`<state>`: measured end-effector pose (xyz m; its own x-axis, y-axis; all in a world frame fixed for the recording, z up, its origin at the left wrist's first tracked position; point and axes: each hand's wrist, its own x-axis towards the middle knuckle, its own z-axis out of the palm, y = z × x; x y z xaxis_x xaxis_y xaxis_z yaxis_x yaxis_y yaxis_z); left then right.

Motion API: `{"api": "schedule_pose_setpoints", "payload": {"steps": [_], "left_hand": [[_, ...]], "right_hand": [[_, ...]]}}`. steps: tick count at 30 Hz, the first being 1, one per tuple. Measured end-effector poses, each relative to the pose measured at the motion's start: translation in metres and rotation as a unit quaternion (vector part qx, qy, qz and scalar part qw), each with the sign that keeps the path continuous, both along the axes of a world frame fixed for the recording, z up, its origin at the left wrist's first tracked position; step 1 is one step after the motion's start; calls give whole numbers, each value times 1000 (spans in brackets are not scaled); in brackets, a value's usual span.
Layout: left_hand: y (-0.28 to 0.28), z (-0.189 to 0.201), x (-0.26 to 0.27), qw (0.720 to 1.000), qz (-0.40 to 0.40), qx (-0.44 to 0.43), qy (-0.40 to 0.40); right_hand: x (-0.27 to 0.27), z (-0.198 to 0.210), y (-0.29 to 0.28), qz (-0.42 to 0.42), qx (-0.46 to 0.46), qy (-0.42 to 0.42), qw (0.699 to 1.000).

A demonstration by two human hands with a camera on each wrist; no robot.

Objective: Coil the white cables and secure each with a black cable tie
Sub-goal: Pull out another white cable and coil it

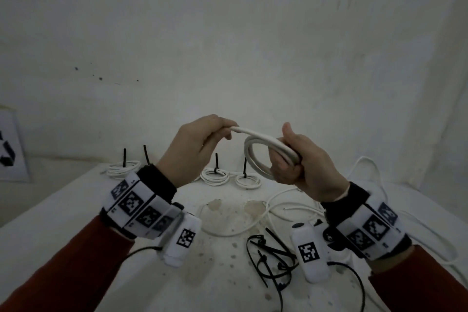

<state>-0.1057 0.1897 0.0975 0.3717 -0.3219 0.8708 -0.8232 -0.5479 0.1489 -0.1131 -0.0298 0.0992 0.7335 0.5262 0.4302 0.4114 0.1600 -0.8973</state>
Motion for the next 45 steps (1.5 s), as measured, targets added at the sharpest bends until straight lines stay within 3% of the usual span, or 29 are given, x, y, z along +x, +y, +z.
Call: {"api": "schedule_pose_setpoints", "payload": {"steps": [4, 9, 12, 15, 17, 19, 24, 26, 28, 33, 37, 39, 42, 45], "left_hand": [[-22, -14, -8, 986, -70, -110, 106], [-47, -23, -13, 930, -145, -253, 226], [-52, -24, -13, 875, -209, -320, 298], [-53, -22, -14, 815, -279, -368, 349], [-51, -20, -15, 805, -284, -380, 357], [-46, -20, -12, 818, -256, -380, 348], [-40, -22, -6, 899, -132, -279, 312], [-40, -22, -5, 913, -109, -242, 309], [-40, -22, -3, 890, -145, -254, 351], [-46, -28, -4, 742, -314, -353, 475], [-43, -37, -11, 675, -365, -359, 532], [-38, -45, -14, 664, -362, -346, 556], [-36, -64, -13, 675, -316, -344, 571], [-33, -87, -12, 702, -262, -330, 574]], "right_hand": [[-4, 2, 6, 41, 98, 76, 991], [-5, 2, 19, 60, 185, 142, 970], [-3, -2, 27, 42, 242, 156, 957], [3, -9, 35, -47, 276, 159, 947], [5, -15, 39, -133, 246, 133, 951], [6, -19, 40, -188, 183, 103, 959], [-1, -16, 36, -199, 89, 54, 975], [-4, -14, 36, -211, 50, 41, 975], [-6, -13, 37, -225, 37, 37, 973], [-1, -14, 36, -253, 124, 114, 953], [4, -29, 32, -236, 170, 155, 944], [6, -42, 30, -222, 165, 172, 945], [8, -64, 26, -213, 111, 186, 953], [9, -82, 14, -233, -79, 147, 958]]}}
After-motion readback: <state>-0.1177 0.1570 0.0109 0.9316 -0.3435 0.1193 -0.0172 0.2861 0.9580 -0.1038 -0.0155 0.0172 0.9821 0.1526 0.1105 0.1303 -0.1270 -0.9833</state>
